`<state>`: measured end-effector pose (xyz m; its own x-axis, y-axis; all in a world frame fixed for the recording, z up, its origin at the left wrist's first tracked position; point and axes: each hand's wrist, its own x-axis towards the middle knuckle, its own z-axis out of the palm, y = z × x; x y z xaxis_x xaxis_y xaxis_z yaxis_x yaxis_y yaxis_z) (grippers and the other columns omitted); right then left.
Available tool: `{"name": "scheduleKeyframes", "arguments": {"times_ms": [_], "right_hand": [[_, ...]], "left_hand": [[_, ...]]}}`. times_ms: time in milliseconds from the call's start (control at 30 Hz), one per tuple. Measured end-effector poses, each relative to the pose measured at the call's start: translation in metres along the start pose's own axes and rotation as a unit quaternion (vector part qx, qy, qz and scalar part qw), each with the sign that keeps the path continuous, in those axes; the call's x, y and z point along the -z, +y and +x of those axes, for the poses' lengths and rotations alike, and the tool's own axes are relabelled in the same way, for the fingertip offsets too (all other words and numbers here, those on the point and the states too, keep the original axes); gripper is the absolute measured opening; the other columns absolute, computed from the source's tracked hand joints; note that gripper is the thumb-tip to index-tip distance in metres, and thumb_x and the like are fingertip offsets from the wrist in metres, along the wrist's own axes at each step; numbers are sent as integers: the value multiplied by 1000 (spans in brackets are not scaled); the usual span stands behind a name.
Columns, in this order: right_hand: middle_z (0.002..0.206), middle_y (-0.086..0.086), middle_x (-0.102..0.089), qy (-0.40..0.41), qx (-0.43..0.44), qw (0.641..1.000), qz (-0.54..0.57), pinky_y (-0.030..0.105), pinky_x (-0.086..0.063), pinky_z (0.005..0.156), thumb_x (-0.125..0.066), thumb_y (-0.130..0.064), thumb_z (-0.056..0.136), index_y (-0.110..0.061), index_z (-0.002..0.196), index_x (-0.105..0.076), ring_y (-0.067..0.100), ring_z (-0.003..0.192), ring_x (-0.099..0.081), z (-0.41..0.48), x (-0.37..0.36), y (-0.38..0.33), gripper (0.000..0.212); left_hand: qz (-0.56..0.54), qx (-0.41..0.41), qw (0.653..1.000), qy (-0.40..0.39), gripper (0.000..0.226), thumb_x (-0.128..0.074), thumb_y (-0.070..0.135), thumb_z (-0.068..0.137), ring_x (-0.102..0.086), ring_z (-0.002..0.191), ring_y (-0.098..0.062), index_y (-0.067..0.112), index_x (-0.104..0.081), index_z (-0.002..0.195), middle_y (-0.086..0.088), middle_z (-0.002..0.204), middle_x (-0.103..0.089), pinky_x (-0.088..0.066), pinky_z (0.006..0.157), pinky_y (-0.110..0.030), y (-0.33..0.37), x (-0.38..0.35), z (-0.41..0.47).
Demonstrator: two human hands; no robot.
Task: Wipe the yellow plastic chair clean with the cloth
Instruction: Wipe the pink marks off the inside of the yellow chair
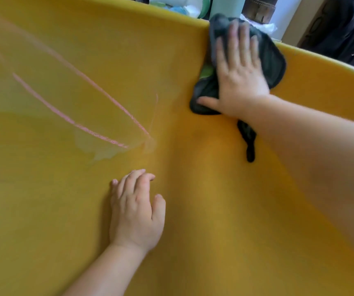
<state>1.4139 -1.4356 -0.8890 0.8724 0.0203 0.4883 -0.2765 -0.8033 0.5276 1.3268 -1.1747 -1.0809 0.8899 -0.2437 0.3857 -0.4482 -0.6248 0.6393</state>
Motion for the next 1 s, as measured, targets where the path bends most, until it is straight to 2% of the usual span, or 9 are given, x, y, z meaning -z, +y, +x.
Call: {"name": "scheduleKeyframes", "arguments": {"times_ms": [167,300,400,500,600,667,767,867,1000], "right_hand": [[170,18,2,-8,54,985,164,58,-1,125,-34,-70,95,-21,163,-11,42,156,6,-56,-38,-112,87],[172,7,6,-64,158,953,248,50,-2,128,-29,-70,97,-24,164,-10,31,157,14,-113,-44,-140,84],[170,17,-3,-28,146,974,172,60,-7,125,-51,-86,76,-20,162,-19,45,156,2,-77,-42,-86,113],[168,27,6,-1,37,998,51,71,-2,120,-47,-98,64,-17,163,-5,55,152,5,-8,-17,-31,135],[166,32,4,33,-9,998,58,68,-3,122,-40,-96,72,-12,162,2,54,152,3,26,0,-33,131],[166,33,2,46,-9,996,73,67,-3,122,-37,-92,77,-11,163,-2,54,152,2,21,-7,-61,123],[167,29,2,28,31,991,127,67,-2,122,-37,-80,88,-16,163,-9,50,154,4,-20,-28,-114,103],[169,23,7,-32,53,979,192,63,-1,123,-30,-70,96,-22,164,-6,43,156,10,-88,-41,-149,86],[170,16,5,-69,154,976,137,67,-2,122,-29,-82,89,-33,163,-8,42,156,7,-105,-47,-104,91]], "left_hand": [[1,-7,1000,6,44,-42,34,82,-54,122,-33,13,-64,113,-9,127,-61,-30,110,-61,2,1,2],[-6,-6,1000,8,44,-43,34,82,-55,119,-32,13,-64,114,-6,124,-61,-32,107,-62,0,2,3],[-18,-5,1000,13,41,-44,34,81,-56,118,-31,14,-63,112,-5,123,-61,-31,107,-61,0,2,2],[-24,0,1000,14,40,-42,33,82,-55,118,-30,15,-63,111,-4,123,-61,-30,109,-61,2,2,2],[-22,4,1000,13,41,-41,33,82,-54,121,-29,15,-63,113,-4,124,-61,-29,111,-59,1,1,3],[-23,7,1000,13,42,-41,33,82,-53,122,-29,15,-63,113,-4,124,-61,-29,111,-59,2,1,3],[-21,3,1000,18,43,-42,33,82,-54,123,-30,14,-63,114,-6,126,-60,-30,110,-60,3,1,4],[-34,2,999,30,46,-43,31,81,-54,121,-32,11,-62,117,-7,127,-60,-32,108,-60,3,1,4],[-47,5,998,40,45,-43,31,80,-55,117,-34,9,-60,117,-8,123,-60,-33,106,-59,2,4,3]]}}
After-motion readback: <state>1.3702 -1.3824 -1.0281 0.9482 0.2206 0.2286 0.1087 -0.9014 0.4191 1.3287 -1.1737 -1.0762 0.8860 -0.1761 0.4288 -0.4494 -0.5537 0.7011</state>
